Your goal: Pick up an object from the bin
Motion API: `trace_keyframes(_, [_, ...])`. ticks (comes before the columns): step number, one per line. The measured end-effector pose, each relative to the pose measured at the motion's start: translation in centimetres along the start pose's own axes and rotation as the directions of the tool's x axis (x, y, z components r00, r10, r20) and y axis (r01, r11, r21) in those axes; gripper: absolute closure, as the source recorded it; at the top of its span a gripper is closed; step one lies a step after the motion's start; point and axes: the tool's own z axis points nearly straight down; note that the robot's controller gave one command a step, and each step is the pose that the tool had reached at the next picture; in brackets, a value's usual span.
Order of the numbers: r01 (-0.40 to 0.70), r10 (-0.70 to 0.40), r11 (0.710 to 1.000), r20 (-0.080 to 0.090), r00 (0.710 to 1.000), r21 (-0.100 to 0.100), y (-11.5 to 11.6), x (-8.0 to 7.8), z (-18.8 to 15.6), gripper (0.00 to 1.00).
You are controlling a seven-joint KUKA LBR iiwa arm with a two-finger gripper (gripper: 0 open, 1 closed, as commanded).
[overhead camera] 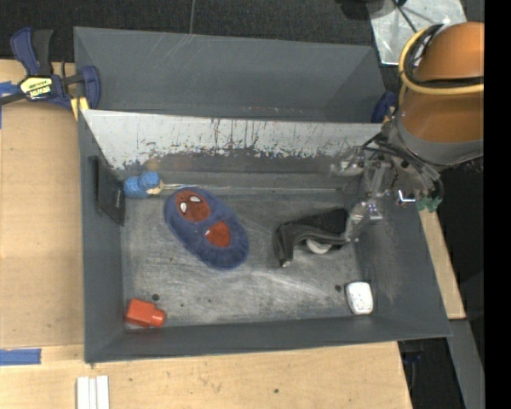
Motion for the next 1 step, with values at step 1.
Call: trace_keyframes(1, [-0.155,0.155,0.988,0.007,0.988,-0.001,-3.27,-2.58,15.96,0.00])
